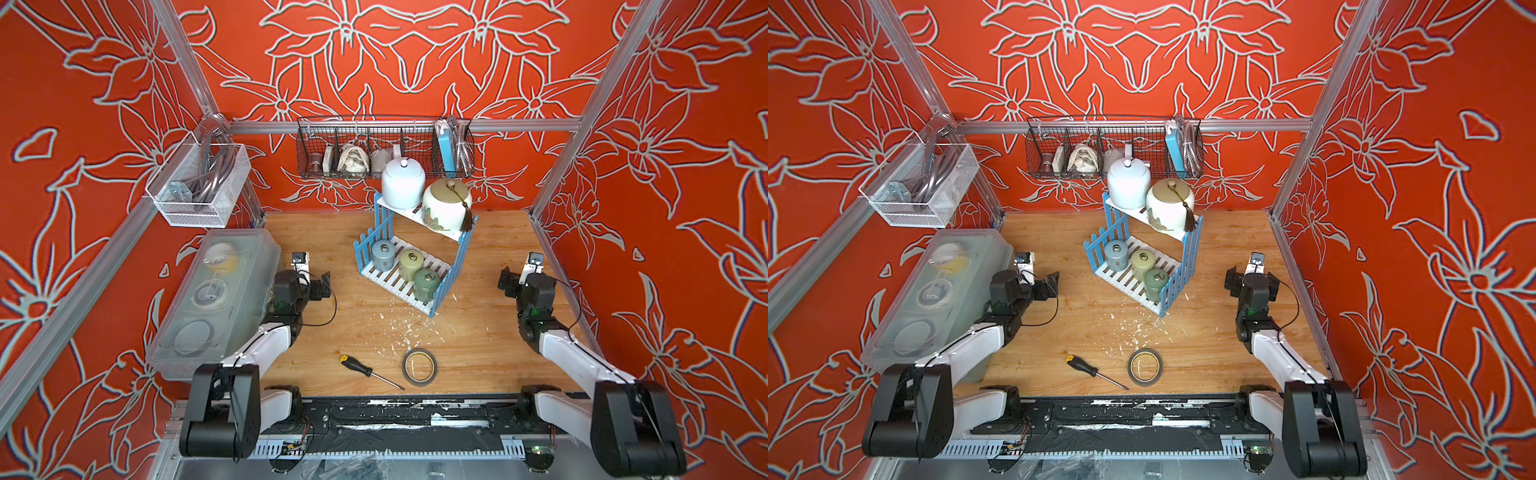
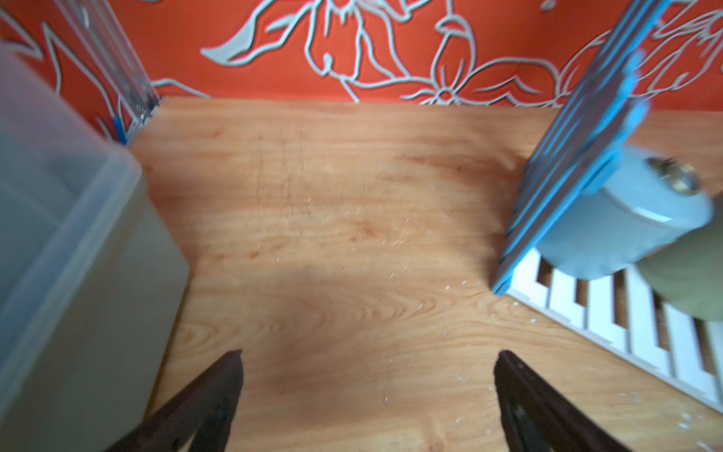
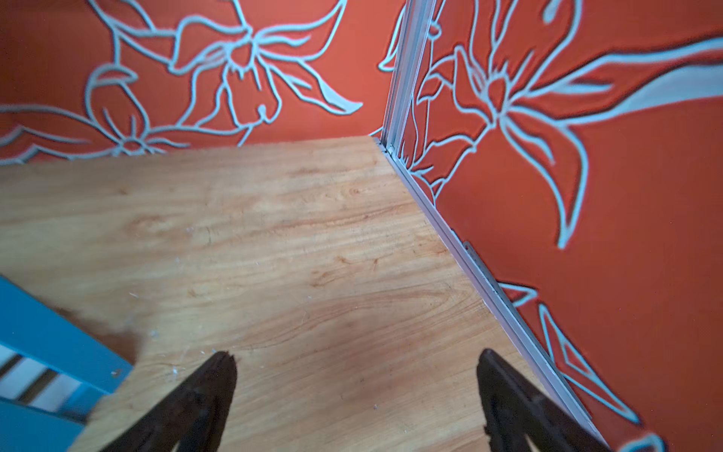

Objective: Remove the tea canisters from the shelf
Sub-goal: Adjust the shelf at the center of the board.

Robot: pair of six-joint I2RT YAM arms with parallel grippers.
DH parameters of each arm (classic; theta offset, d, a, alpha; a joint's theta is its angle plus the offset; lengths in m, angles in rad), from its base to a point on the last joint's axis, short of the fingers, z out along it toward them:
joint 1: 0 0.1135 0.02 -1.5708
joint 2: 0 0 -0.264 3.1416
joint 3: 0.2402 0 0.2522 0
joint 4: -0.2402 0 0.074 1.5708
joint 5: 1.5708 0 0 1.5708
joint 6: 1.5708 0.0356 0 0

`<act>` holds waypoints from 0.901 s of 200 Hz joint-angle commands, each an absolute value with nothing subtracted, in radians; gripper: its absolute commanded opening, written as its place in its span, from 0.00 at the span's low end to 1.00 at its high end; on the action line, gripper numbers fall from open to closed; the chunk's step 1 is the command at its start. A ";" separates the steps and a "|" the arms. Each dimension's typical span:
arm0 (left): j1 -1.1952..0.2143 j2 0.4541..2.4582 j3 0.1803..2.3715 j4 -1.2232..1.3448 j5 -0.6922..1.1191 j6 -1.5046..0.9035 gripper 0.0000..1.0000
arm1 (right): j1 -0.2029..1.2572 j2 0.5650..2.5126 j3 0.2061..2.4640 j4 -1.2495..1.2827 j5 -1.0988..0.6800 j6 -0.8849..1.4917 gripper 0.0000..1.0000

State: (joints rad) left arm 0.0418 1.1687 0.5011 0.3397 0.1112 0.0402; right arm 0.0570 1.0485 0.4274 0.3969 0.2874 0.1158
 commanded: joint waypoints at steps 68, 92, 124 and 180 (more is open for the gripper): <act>0.037 0.950 0.805 -0.384 0.175 -0.061 0.99 | 0.062 0.553 0.483 -0.227 0.255 0.733 0.99; 0.045 0.881 0.724 -0.316 0.216 -0.092 1.00 | 0.076 0.580 0.544 -0.310 0.168 0.649 0.99; 0.052 0.861 0.674 -0.277 0.230 -0.034 0.99 | 0.084 0.624 0.612 -0.407 0.067 0.568 0.99; 0.060 0.861 0.647 -0.257 0.312 -0.025 0.99 | 0.113 0.661 0.598 -0.356 -0.206 0.543 0.99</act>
